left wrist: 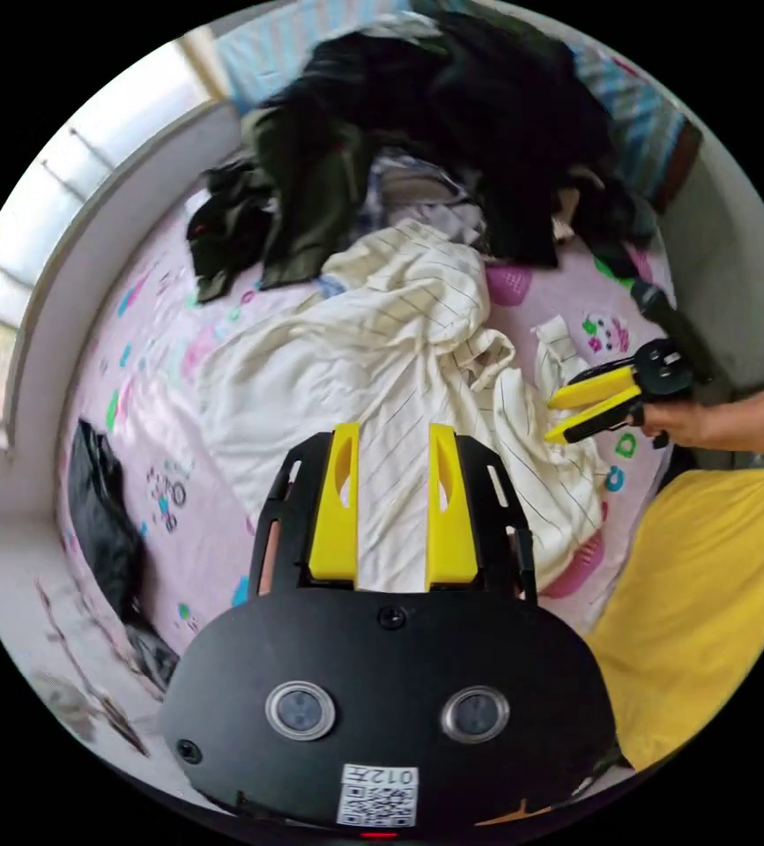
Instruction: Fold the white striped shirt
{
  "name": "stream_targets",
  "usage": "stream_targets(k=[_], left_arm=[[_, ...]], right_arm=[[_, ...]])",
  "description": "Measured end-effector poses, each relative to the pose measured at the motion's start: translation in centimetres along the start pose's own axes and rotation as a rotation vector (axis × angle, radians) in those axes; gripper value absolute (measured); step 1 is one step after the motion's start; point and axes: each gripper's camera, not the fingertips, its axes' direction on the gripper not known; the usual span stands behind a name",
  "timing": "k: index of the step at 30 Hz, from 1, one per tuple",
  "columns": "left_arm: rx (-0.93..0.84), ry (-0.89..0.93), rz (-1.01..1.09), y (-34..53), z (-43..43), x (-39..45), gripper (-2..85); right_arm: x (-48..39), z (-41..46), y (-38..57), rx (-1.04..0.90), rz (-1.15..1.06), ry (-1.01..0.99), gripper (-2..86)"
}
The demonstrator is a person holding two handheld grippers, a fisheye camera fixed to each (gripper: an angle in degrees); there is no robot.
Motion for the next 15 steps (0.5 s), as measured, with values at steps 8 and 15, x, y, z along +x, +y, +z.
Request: stream_targets(k=[8, 15], left_arm=[[-0.069, -0.223, 0.500, -8.6, 8.3, 6.4, 7.4], [-0.158, 0.015, 0.269, -10.1, 8.9, 1.2, 1.3]], right_arm=[[0.0, -0.9, 0.1, -0.037, 0.044, -0.088, 12.1], [0.0, -2.7, 0.2, -0.041, 0.086, -0.186, 3.6]])
